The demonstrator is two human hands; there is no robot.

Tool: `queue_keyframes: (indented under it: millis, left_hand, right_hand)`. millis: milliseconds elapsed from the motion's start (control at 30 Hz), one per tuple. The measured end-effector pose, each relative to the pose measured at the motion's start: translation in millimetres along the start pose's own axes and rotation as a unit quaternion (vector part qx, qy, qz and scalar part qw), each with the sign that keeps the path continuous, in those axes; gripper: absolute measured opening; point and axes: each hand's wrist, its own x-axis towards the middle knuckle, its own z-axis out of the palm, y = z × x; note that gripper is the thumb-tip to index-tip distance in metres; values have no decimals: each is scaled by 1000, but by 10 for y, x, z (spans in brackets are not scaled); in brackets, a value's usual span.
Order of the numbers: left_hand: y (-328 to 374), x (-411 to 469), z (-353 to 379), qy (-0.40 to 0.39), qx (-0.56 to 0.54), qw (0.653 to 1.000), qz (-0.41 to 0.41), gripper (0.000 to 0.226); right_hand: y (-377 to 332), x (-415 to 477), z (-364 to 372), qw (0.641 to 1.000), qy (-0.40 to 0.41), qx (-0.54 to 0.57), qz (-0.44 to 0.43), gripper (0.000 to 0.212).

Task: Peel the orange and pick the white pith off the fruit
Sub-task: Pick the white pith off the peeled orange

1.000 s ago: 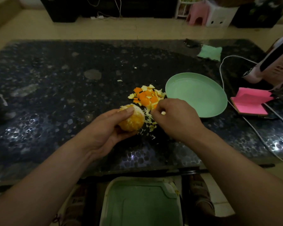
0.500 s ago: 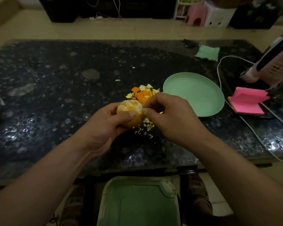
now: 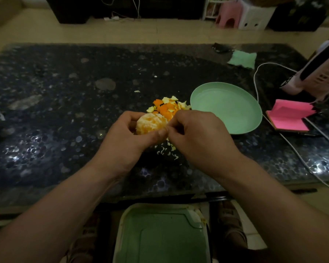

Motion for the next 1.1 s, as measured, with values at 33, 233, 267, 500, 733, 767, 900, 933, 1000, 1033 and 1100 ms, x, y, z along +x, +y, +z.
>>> queue_keyframes:
  millis: [33, 233, 267, 500, 733, 767, 900, 933, 1000, 1033, 1100]
  left_hand:
    - [0, -5, 4, 3, 2, 1000, 2, 66]
    - [49, -38, 24, 7, -14, 1000, 10, 55]
    - [51, -36, 26, 7, -18, 1000, 11, 55]
    - [97, -10, -26, -28, -67, 997, -11, 67]
    - [151, -9, -50, -42, -141, 988, -39, 60]
    - [155, -10, -54, -36, -144, 988, -38, 60]
    - [145, -14, -73, -30, -144, 989, -30, 64]
    - [145, -18, -73, -31, -144, 989, -30, 64]
    - [154, -30, -68, -32, -146, 988, -31, 62]
    - [157, -32, -64, -32, -148, 988, -30, 61]
    - [168, -31, -66, -32, -158, 986, -33, 61]
  right_hand:
    - [-11, 0, 9, 1000, 2, -6, -8, 15]
    - [-47, 9, 68, 997, 67, -29, -31, 13]
    - [-46, 15, 71, 996, 72, -30, -31, 13]
    - [64, 29, -24, 984, 21, 167, 66, 10]
    - [111, 62, -117, 918, -72, 359, 155, 18]
    - [102, 57, -114, 924, -71, 347, 146, 20]
    - [43, 25, -38, 954, -48, 280, 100, 12]
    - [41, 25, -15, 958, -38, 268, 94, 10]
    - [47, 27, 10, 963, -23, 254, 88, 11]
    - [49, 29, 15, 964, -21, 252, 85, 12]
    - [53, 29, 18, 962, -27, 259, 84, 13]
